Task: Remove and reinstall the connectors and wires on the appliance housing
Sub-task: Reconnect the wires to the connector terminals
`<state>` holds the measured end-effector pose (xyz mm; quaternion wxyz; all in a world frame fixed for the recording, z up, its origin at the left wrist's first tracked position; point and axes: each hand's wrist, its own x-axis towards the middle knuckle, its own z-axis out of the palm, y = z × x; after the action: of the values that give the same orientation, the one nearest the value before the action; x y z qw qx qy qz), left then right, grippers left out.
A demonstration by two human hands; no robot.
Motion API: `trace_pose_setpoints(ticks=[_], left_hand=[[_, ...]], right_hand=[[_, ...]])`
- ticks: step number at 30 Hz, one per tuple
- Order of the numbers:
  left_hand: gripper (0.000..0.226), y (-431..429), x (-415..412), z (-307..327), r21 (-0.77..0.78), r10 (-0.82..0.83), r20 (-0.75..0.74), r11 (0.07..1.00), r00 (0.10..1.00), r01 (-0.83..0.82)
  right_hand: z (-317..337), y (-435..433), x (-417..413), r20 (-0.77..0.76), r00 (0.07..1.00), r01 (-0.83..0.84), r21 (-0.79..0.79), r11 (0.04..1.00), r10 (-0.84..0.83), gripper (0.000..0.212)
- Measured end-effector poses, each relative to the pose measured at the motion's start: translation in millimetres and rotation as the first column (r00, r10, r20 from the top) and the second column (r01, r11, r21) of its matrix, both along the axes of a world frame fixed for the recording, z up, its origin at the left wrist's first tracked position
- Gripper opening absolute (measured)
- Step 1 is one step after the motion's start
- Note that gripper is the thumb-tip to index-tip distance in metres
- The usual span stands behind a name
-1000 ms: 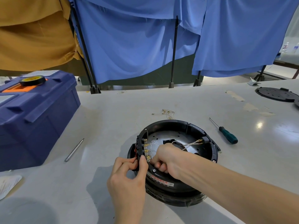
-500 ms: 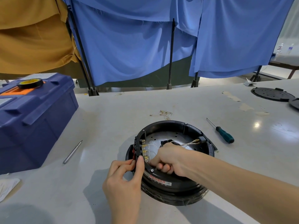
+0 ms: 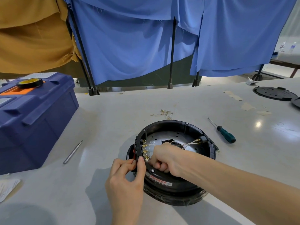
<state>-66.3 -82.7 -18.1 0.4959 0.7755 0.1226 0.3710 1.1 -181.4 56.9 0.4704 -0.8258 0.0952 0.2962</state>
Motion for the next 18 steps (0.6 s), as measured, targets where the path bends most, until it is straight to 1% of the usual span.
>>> trace_pose_setpoints(ticks=[3, 5, 6, 7, 8, 9, 10, 11, 12, 13, 14, 15, 16, 17, 18], left_hand=[[0.019, 5, 1, 2, -0.010, -0.024, -0.014, 1.000, 1.000, 0.023], [0.023, 10, 2, 3, -0.043, -0.040, -0.032, 0.998, 0.999, 0.039], [0.026, 13, 3, 4, -0.058, -0.050, -0.041, 0.997, 0.998, 0.048], [0.028, 17, 4, 6, -0.067, -0.056, -0.048, 0.996, 0.997, 0.053], [0.028, 20, 6, 10, -0.078, -0.055, -0.053, 0.996, 0.997, 0.051], [0.027, 23, 8, 13, -0.093, -0.050, -0.055, 0.995, 0.997, 0.045], [0.025, 26, 10, 17, -0.104, -0.050, -0.058, 0.994, 0.997, 0.044], [0.023, 28, 14, 21, -0.110, -0.060, -0.072, 0.993, 0.996, 0.052], [0.021, 30, 18, 24, -0.109, -0.084, -0.098, 0.991, 0.992, 0.073], [0.018, 29, 22, 27, -0.106, -0.118, -0.131, 0.989, 0.984, 0.104], [0.020, 28, 26, 29, -0.106, -0.158, -0.163, 0.984, 0.974, 0.141], [0.024, 26, 31, 31, -0.122, -0.197, -0.181, 0.977, 0.964, 0.177], [0.025, 23, 36, 33, -0.149, -0.234, -0.191, 0.967, 0.953, 0.207], [0.026, 21, 40, 34, -0.169, -0.255, -0.200, 0.960, 0.946, 0.223], [0.025, 20, 45, 34, -0.172, -0.263, -0.208, 0.958, 0.942, 0.230]], right_hand=[[3, -8, 1, -0.063, 0.997, -0.032, 0.104, 0.994, 0.039, 0.033], [5, -14, 1, -0.121, 0.991, -0.028, 0.187, 0.982, 0.051, 0.034], [7, -17, 0, -0.124, 0.991, -0.016, 0.219, 0.976, 0.044, 0.031], [8, -20, -1, -0.087, 0.996, -0.006, 0.224, 0.975, 0.026, 0.022], [10, -25, -2, -0.003, 1.000, 0.011, 0.207, 0.978, -0.010, 0.013], [11, -30, -1, 0.112, 0.992, 0.035, 0.185, 0.982, -0.057, 0.010], [12, -37, 1, 0.237, 0.966, 0.062, 0.170, 0.984, -0.102, 0.013], [14, -44, 6, 0.372, 0.918, 0.086, 0.154, 0.984, -0.138, 0.018], [15, -52, 12, 0.520, 0.842, 0.108, 0.106, 0.988, -0.148, 0.022], [17, -59, 19, 0.664, 0.738, 0.151, 0.013, 0.989, -0.121, 0.025], [17, -67, 27, 0.774, 0.631, 0.220, -0.106, 0.970, -0.058, 0.027], [16, -75, 34, 0.840, 0.542, 0.295, -0.202, 0.934, 0.011, 0.025], [15, -82, 40, 0.872, 0.486, 0.349, -0.256, 0.902, 0.060, 0.024], [12, -88, 46, 0.884, 0.459, 0.369, -0.280, 0.886, 0.088, 0.023], [8, -95, 51, 0.881, 0.461, 0.353, -0.292, 0.889, 0.107, 0.022]])
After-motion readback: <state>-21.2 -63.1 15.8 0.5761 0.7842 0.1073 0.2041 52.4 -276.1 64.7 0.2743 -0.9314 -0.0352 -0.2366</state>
